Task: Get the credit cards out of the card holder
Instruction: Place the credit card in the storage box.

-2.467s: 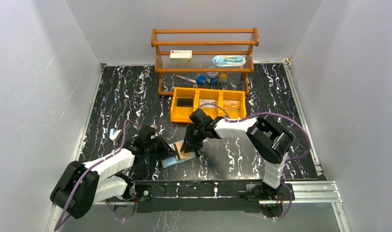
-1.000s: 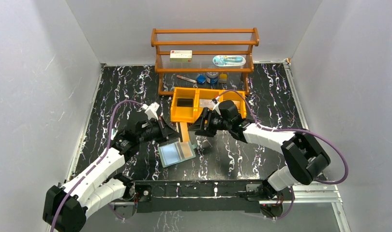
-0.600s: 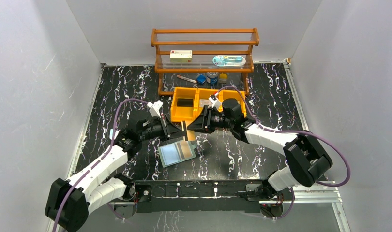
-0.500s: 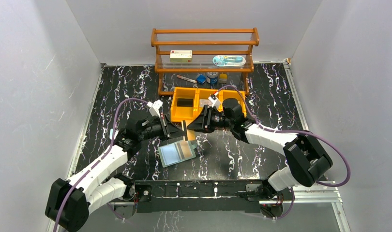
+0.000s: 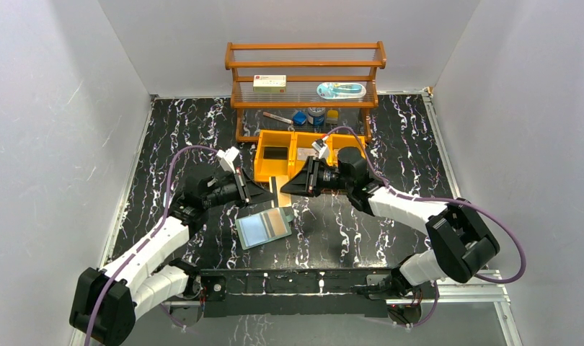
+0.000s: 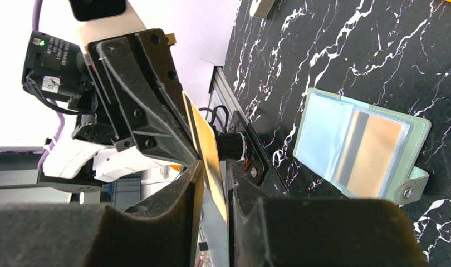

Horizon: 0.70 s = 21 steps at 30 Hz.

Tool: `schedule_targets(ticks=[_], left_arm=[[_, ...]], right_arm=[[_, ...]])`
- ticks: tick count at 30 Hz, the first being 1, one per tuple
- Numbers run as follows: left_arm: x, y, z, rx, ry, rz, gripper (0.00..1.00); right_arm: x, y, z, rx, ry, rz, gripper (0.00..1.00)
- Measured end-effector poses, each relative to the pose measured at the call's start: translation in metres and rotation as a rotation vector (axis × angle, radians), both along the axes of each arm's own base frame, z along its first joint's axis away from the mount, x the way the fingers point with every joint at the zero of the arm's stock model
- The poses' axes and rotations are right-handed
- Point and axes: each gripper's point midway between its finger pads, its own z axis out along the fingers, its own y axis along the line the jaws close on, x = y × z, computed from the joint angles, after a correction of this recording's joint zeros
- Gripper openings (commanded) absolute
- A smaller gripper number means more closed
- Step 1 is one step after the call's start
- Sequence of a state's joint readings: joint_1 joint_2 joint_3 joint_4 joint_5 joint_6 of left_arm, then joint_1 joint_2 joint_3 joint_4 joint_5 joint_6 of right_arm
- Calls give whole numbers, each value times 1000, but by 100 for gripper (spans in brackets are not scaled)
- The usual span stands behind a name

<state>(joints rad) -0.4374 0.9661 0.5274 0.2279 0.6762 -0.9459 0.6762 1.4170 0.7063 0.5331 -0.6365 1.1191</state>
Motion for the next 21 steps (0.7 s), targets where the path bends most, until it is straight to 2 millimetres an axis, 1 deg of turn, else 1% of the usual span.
schedule_targets(ticks=[3, 5, 6, 7, 8, 10, 13, 14, 17, 19, 21], left_arm=[[0, 1, -2, -10, 11, 6, 0], [0, 1, -3, -14, 18, 10, 0], [0, 2, -4, -15, 21, 12, 3], [0, 2, -4, -15, 22, 13, 8], [0, 2, -4, -15, 20, 14, 16], [0, 3, -5, -10, 24, 17, 33], [2, 5, -8, 5, 31, 34, 61], [3, 6, -10, 12, 34, 41, 67], [4, 11, -17, 45, 44, 65, 80], [4, 14, -20, 73, 48, 84, 84], [5, 18, -21, 101, 48, 102, 87]], right_arm=[[-1, -1, 3, 8, -4, 2, 21], [-2, -2, 5, 13, -8, 4, 13], [-3, -2, 5, 15, -11, 6, 10], [-3, -2, 5, 16, -14, 7, 9], [-4, -3, 5, 18, -13, 7, 8], [-5, -3, 9, 26, -19, 8, 3], [-7, -5, 16, 38, -36, 11, 0], [-8, -5, 18, 40, -42, 11, 0], [-7, -8, 22, 36, -62, -4, 0], [-5, -12, 20, 12, -72, -23, 0], [0, -16, 12, -41, -77, -56, 0]])
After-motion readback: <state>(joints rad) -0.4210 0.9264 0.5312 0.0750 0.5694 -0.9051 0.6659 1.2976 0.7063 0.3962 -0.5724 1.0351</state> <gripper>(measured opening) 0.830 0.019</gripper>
